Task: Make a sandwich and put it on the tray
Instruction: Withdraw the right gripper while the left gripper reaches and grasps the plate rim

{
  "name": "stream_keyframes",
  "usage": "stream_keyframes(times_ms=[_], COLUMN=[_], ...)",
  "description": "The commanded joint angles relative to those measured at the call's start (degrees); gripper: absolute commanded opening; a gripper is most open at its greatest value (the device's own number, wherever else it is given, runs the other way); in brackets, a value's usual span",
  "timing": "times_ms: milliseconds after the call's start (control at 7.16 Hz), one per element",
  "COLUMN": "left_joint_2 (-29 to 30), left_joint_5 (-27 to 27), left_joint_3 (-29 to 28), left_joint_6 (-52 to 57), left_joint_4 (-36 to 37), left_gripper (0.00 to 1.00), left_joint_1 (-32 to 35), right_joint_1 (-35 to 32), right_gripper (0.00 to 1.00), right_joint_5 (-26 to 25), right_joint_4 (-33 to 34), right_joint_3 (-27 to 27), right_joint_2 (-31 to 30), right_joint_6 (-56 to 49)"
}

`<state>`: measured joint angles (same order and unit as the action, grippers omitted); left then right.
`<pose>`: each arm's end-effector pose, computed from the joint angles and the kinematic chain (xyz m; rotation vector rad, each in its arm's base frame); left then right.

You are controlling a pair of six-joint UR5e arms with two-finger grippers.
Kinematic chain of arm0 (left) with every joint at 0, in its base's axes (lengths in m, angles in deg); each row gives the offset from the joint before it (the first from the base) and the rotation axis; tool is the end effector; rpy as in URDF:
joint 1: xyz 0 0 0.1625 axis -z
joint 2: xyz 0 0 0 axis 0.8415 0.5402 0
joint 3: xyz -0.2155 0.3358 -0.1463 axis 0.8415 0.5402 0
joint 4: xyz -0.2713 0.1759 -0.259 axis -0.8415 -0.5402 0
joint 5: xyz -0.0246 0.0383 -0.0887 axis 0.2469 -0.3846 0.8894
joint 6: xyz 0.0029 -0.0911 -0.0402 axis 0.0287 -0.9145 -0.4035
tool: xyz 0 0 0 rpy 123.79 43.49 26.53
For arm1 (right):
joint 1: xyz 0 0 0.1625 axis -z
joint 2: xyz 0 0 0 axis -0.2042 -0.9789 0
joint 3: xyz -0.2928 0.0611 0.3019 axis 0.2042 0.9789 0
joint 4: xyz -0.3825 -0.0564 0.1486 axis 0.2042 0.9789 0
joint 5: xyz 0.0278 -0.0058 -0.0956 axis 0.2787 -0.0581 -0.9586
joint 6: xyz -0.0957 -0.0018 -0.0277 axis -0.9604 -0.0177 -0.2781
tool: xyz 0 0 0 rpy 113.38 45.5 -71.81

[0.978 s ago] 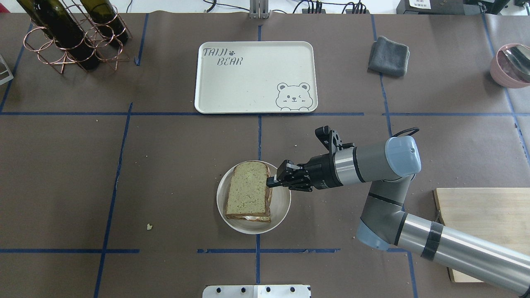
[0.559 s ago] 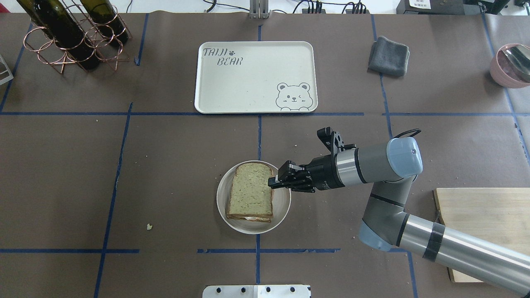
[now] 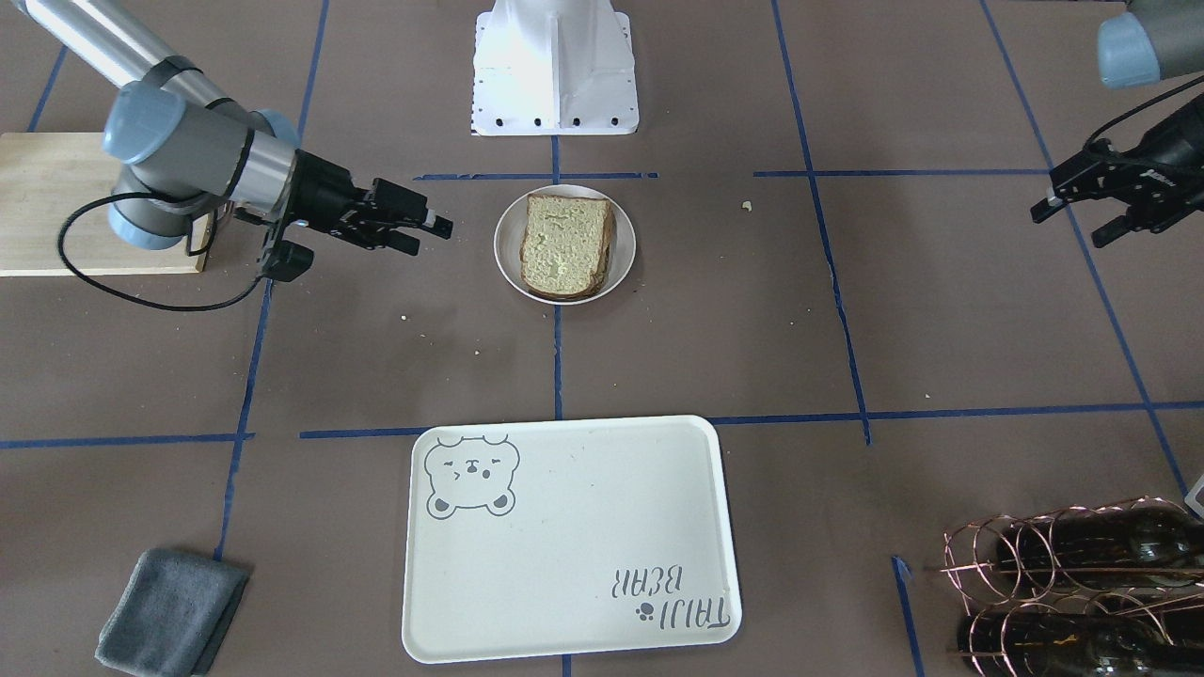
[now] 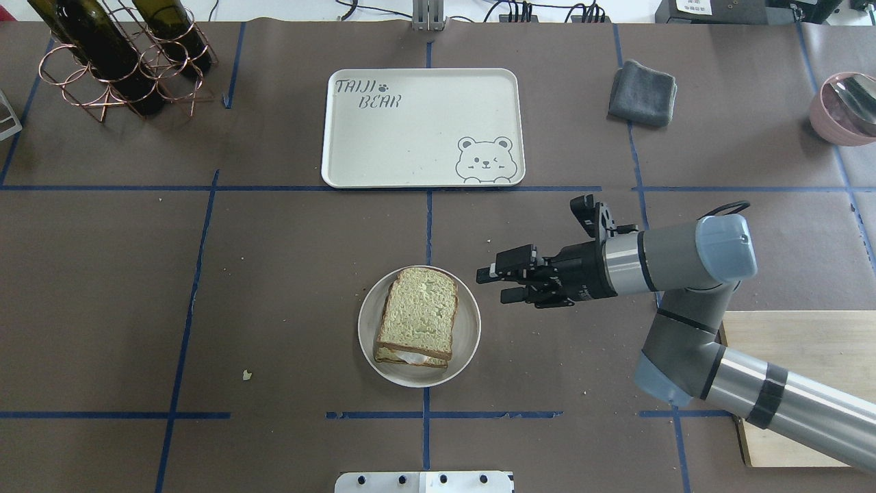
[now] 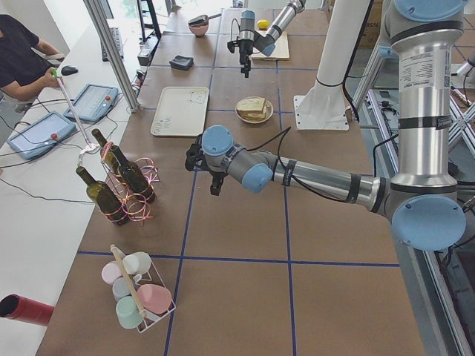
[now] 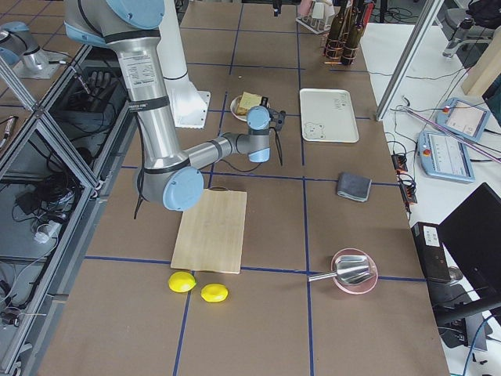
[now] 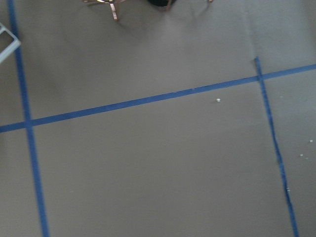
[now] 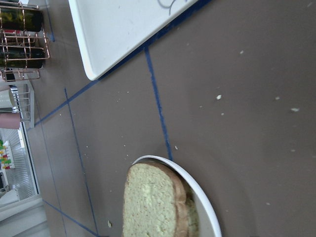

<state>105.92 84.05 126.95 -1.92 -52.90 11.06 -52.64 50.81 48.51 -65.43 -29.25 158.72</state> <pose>0.1241 -0.4499 0.4806 0.1425 1.1416 0.1264 -0.3804 -0.4233 0.3726 -0.1738 -1.6237 0.2255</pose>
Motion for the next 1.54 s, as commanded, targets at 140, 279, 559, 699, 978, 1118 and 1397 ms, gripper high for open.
stream_keyframes(times_ms=[140,279,559,699,978,1118,1397], left_joint_2=[12.9,17.4,20.3,22.7,25.0,25.2,25.8], left_joint_5=[-10.0,-15.7,-27.7,-34.1,-37.6,-39.0,-41.9], left_joint_3=[0.1,-0.1,-0.4,-0.8,-1.1,-1.4,-2.3], left_joint_6=[-39.6,-48.8,-52.7,-52.7,-52.7,-52.7,-52.7], left_joint_4=[-11.7,-11.3,-9.2,-4.6,0.4,0.3,0.4], left_gripper=[0.86,0.77,0.7,0.63,0.45,0.44,0.45], left_joint_1=[-22.7,-29.8,-38.3,-41.0,-43.3,-43.7,-45.2], right_joint_1=[-15.6,-16.6,-18.2,-19.6,-21.3,-22.3,-22.4], right_gripper=[1.0,1.0,1.0,1.0,1.0,1.0,1.0], right_joint_5=[13.6,13.6,12.7,12.5,11.7,11.6,8.9], right_joint_4=[4.0,7.8,13.5,17.3,19.1,19.1,24.4], right_joint_3=[-0.3,-0.2,-0.1,-0.1,-0.2,-0.3,-0.3], right_joint_2=[-7.1,-10.3,-16.4,-17.8,-18.5,-18.4,-18.5], right_joint_6=[-3.4,-14.4,-33.1,-41.6,-47.9,-49.4,-58.3])
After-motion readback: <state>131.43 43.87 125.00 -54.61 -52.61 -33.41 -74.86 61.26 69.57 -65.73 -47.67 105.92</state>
